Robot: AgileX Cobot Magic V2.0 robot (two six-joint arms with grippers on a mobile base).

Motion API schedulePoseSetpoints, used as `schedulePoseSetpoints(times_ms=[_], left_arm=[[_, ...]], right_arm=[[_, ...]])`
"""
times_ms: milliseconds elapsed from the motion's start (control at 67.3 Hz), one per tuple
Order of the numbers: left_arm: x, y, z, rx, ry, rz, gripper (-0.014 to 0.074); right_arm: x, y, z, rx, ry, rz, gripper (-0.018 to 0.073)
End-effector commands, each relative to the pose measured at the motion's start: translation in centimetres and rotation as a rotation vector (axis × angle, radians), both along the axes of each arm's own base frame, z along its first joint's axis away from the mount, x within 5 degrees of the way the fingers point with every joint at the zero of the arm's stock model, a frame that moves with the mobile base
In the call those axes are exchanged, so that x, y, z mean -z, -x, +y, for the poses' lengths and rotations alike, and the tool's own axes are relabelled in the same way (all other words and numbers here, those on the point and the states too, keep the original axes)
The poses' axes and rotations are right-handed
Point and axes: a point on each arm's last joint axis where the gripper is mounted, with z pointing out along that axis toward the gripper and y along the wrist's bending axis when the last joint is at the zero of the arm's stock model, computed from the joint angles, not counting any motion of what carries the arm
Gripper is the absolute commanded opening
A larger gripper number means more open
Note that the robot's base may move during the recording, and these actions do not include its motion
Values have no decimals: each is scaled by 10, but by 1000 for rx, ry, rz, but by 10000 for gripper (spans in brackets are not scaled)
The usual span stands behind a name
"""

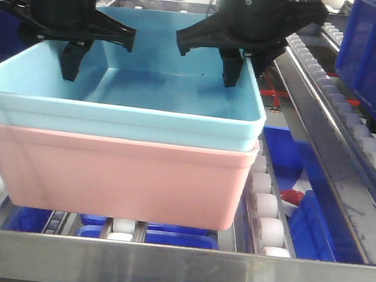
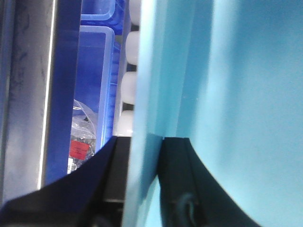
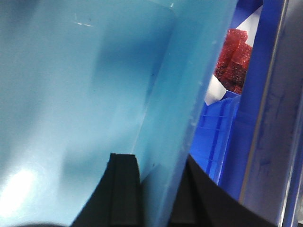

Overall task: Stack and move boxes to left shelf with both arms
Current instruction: 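Lower the stacked bins onto the roller shelf with both grippers, then open both grippers and lift them off the light-blue bin's rims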

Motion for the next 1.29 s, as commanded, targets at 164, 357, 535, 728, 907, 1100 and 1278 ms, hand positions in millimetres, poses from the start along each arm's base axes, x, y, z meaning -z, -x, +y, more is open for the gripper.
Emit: schedulePoseSetpoints(times_ms=[164, 357, 535, 728, 907, 1100, 1278], left_arm=[[-18, -1, -19, 67, 141, -102, 337], [-17, 2, -17, 47, 129, -72, 567], [-26, 5, -14, 33, 117, -56, 570], [-58, 9, -9, 61, 92, -81, 570], [-87, 16, 0, 64, 61, -109, 567], [-107, 27, 10, 58, 24, -110, 567], [-130, 45, 18, 81, 36, -138, 559]], right_arm=[[-38, 7, 17, -117, -137, -144, 400], [-36, 8, 13, -81, -104, -108, 553], [-42, 11, 9, -70, -100, -108, 552], [-64, 20, 1, -61, -131, -143, 552], [-81, 28, -8, -50, -147, -167, 552], [-97, 37, -18, -30, -154, -180, 552], [-119, 49, -29, -23, -186, -218, 500]])
